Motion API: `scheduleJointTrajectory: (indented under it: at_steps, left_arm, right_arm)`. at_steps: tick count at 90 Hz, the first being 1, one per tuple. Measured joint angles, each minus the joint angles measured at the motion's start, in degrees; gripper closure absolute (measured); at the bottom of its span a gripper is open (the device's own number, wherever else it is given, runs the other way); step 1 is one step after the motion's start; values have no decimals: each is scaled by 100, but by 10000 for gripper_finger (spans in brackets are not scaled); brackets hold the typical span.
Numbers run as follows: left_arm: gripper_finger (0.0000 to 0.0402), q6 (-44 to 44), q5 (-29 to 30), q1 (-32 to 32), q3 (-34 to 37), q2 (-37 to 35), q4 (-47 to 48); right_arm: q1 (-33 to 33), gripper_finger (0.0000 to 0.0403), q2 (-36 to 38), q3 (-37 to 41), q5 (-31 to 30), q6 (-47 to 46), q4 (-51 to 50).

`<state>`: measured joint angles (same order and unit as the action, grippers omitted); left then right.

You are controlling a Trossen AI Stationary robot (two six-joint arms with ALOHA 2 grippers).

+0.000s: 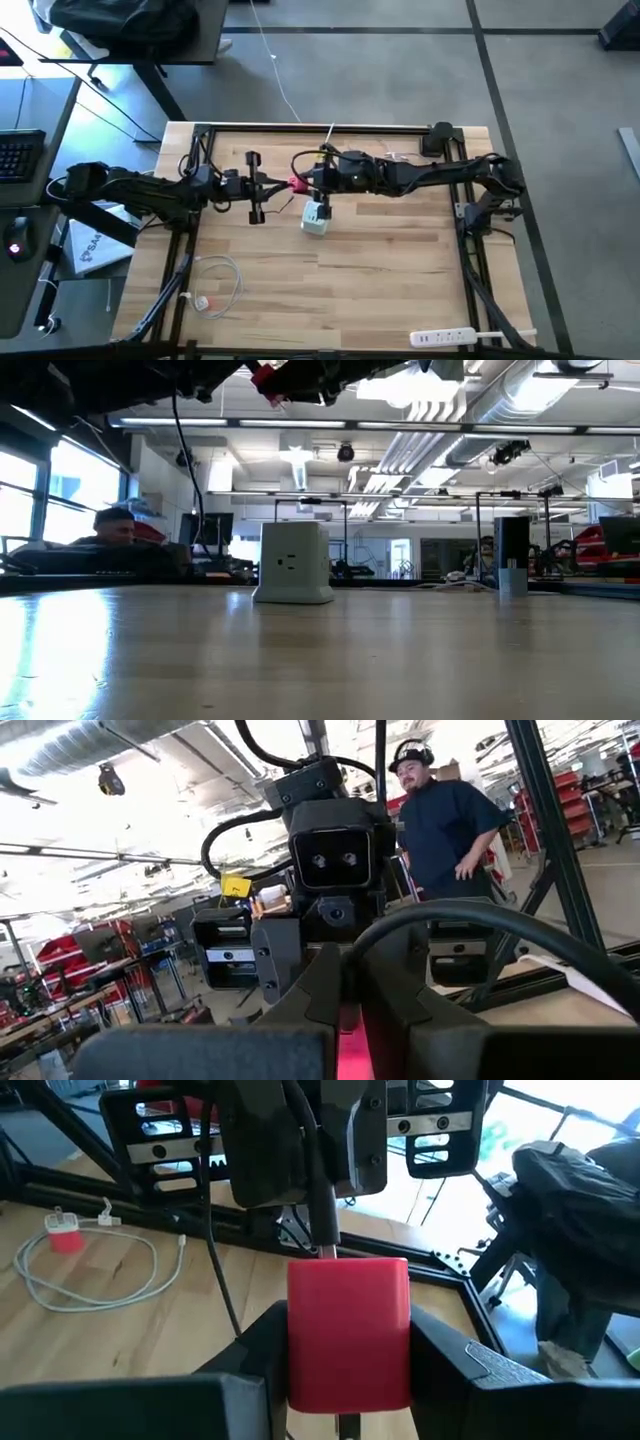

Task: Insert USB
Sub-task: Insert the black charger cable into the pink charger adapter

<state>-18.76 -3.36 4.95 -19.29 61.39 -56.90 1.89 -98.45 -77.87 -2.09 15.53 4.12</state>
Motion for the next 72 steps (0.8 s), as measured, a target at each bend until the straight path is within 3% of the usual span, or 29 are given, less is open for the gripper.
scheduleJointTrajectory:
  at_steps: [72]
  left_arm:
    - [399,88,-147,13,-50,22,39]
  right_arm:
    - [0,288,14,0,173,19,-10]
